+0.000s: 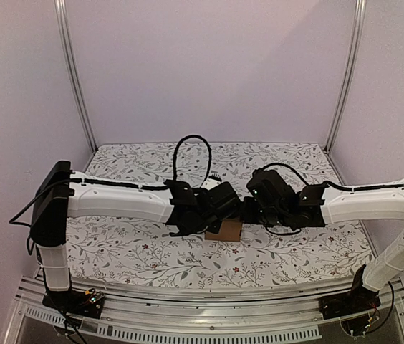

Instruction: Fold the paper box

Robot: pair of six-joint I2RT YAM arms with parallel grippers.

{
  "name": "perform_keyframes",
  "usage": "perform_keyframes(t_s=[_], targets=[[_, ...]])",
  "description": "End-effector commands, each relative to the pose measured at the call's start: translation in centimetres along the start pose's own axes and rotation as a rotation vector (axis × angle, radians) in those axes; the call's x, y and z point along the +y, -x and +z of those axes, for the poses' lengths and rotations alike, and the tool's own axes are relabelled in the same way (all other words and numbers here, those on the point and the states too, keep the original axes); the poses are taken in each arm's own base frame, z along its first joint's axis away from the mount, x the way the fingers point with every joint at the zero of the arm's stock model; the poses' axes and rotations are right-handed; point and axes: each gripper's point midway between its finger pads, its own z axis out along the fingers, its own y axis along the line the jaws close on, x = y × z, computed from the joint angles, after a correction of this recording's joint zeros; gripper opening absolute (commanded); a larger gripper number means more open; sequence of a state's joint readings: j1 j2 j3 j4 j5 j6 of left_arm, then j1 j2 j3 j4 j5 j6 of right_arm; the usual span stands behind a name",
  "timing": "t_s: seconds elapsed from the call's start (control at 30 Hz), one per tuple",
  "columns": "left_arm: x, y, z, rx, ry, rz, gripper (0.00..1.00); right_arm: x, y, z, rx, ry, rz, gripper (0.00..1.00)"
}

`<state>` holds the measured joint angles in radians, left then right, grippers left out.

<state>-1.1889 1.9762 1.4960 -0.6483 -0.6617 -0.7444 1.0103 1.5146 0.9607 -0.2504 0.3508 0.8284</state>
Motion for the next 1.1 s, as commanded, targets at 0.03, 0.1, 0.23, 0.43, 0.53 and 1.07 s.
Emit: perform_keyframes(t_s=[0.03,0.1,0.23,0.43,0.53,1.07], targets=[[-1.3,-4.3,1.3,0.125,-0.03,0.09,0.0,-2.3,-3.8,1.0,0.096,-0.084,-0.078,0.0],[-1.1,-4.3,0.9,0.129,-0.04,0.09,0.03,-2.5,-3.8,1.2,0.092,-0.095,-0.087,0.0],[-0.9,-3.9,-0.6,0.118,-0.095,0.082,0.16,-2.8,-4.0,1.5,0.091,-0.108,-0.093,0.0],[-1.4,-3.4,-2.4,0.09,-0.225,0.078,0.36,-3.2,-4.3,2.1,0.085,-0.129,-0.11,0.0],[-1.7,-3.3,-3.4,0.078,-0.295,0.077,0.42,-3.3,-4.5,2.4,0.086,-0.135,-0.119,0.0],[-0.4,1.8,-8.3,-0.023,-0.652,-0.014,0.25,-2.6,-4.5,2.3,0.074,-0.112,-0.185,0.0]])
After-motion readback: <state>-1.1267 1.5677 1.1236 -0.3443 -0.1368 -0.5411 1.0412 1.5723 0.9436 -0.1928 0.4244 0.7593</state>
